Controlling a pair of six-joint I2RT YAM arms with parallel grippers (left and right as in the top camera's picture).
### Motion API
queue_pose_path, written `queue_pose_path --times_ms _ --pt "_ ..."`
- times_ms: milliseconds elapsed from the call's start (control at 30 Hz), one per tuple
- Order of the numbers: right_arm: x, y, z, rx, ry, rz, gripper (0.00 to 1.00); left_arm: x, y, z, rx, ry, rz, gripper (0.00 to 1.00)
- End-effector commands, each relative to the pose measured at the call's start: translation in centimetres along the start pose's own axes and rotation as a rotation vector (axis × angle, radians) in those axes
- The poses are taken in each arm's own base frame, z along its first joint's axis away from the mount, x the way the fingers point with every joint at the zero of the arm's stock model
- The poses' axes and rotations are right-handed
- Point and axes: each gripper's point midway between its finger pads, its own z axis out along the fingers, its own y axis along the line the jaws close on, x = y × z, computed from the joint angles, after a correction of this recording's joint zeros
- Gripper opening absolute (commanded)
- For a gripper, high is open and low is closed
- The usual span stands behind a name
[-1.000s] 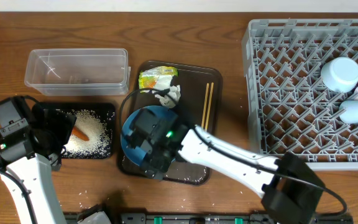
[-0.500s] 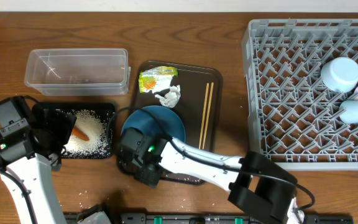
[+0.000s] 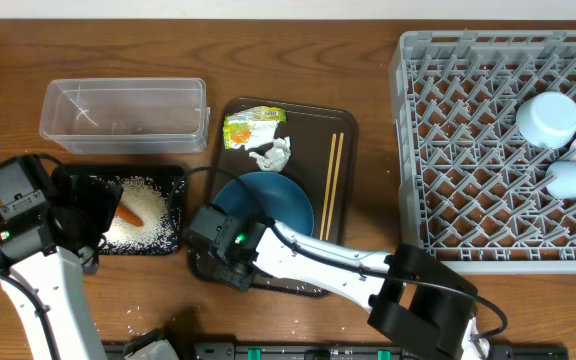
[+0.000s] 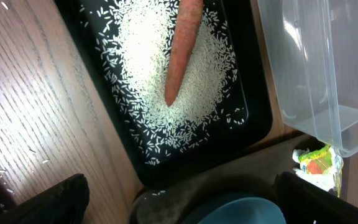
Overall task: Sort waste into correct bins and load items into the dishwasher rack
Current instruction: 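Reach the right gripper to the blue plate rim and grasp it, then lift the blue plate into the dish rack and stand it upright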
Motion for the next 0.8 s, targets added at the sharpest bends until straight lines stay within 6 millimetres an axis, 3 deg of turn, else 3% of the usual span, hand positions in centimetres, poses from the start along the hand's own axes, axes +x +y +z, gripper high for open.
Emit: queue_pose_path --times_ms 0,167,300,433,533,600,767 --pt "-1.6 1.1 -1.0 -0.055 -0.035 0.036 0.01 -0.6 -0.1 -0.5 -0.002 -0.023 -0.011 0.97" --pt "-4.9 0.3 -5.1 -0.06 -0.12 0.067 0.01 -0.6 -0.1 -0.5 -0.002 -0.024 -0.011 0.97" --pt "-8.2 -1.4 -11.8 -0.095 -0.235 0.112 0.01 -0.6 -0.1 -0.5 -0.002 -0.024 -0.011 0.97" --pt "-9.1 -5.7 -19.9 -0.075 -0.351 0.196 0.01 -0.6 -0.1 -0.5 -0.002 -0.023 -0.011 0.97" --pt "-8.4 -10.7 -26.4 -0.065 -0.476 0.29 0.01 -0.6 -0.1 -0.5 -0.002 -0.024 -0.011 0.97" --pt "-6.6 -15.4 -30.8 -0.058 -0.575 0.383 0.01 -0.6 -0.1 -0.5 -0.002 -0.024 -0.011 0.97" --pt "-1.0 -23.8 -36.5 -0.14 -0.727 0.527 0.01 -0.6 -0.1 -0.5 -0.002 -0.023 -0.011 0.97"
